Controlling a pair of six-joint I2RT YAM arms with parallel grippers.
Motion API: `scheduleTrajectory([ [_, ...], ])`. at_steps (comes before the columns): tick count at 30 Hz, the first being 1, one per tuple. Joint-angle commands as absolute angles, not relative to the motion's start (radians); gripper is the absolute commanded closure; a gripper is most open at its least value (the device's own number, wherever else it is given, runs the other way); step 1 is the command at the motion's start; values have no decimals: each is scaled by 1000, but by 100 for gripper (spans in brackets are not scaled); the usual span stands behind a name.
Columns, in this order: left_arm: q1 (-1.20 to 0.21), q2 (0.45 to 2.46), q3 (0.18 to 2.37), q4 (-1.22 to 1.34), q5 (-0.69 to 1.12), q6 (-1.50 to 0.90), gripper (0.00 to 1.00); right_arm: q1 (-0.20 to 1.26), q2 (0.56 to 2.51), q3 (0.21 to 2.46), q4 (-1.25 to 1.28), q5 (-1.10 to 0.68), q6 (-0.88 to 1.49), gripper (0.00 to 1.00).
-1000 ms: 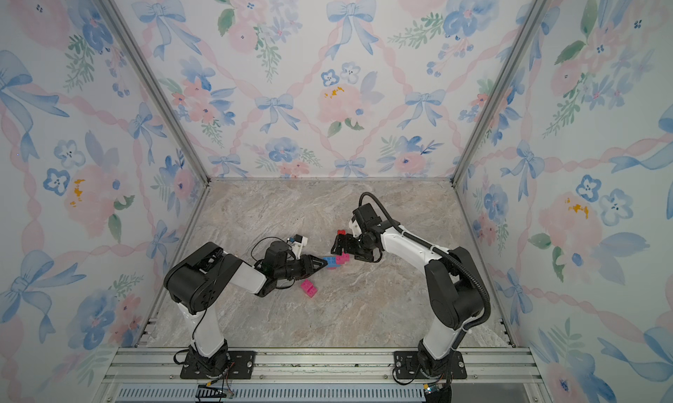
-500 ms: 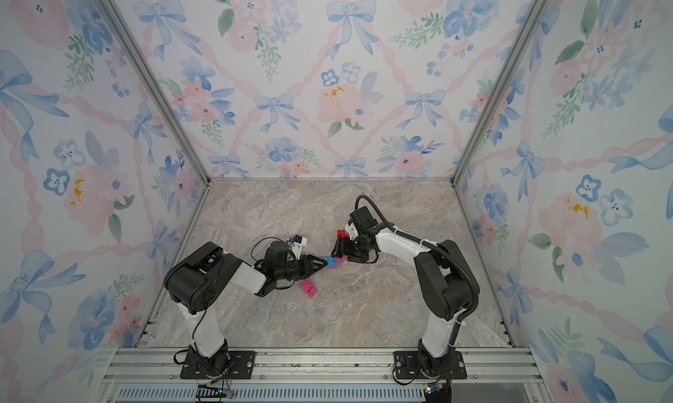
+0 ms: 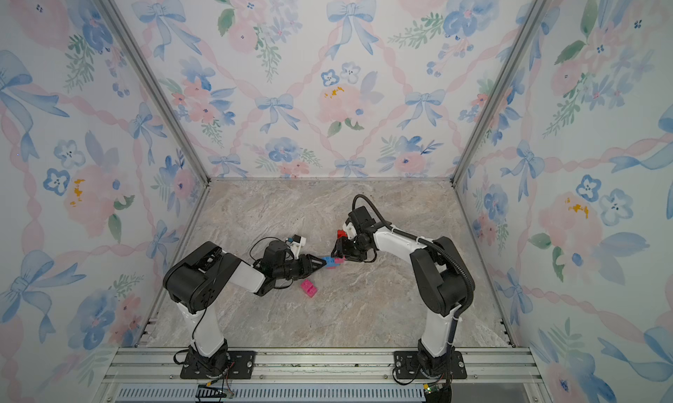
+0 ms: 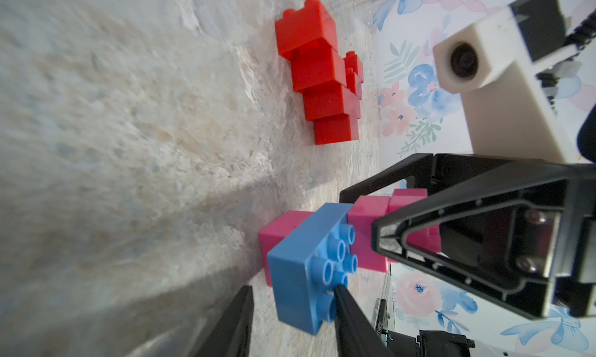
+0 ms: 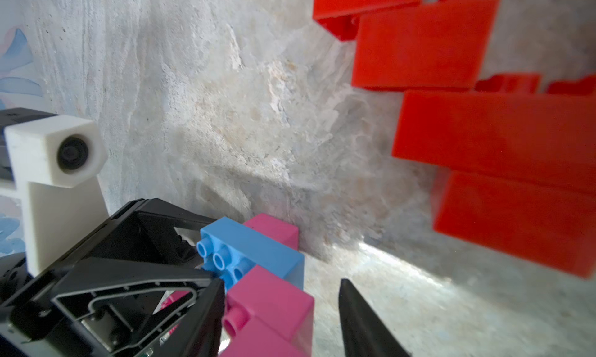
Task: Assemble the letter v with lego
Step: Adjust the lego brick at the center of the board.
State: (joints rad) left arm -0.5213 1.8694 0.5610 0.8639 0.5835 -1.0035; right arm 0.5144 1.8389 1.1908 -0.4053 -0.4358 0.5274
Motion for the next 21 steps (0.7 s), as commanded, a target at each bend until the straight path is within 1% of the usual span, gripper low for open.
scheduleTrajectory([
  [1, -514, 1886, 557, 804, 581, -983, 52, 525, 1859, 1200, -397, -451, 519, 43],
  [4, -513, 1871, 556, 804, 579, -980, 45, 527, 1856, 1194, -390, -451, 524, 45],
  [7, -506, 1849, 551, 802, 584, -973, 41, 526, 1855, 1193, -385, -451, 522, 47],
  [12, -474, 1800, 541, 775, 599, -951, 38, 528, 1860, 1200, -388, -454, 515, 50],
  [16, -445, 1737, 535, 662, 578, -864, 35, 529, 1858, 1201, -392, -455, 514, 51],
  [19, -440, 1677, 535, 560, 551, -762, 35, 534, 1855, 1198, -395, -454, 515, 51],
  [21, -447, 1650, 527, 538, 551, -726, 41, 536, 1848, 1192, -396, -450, 516, 51],
])
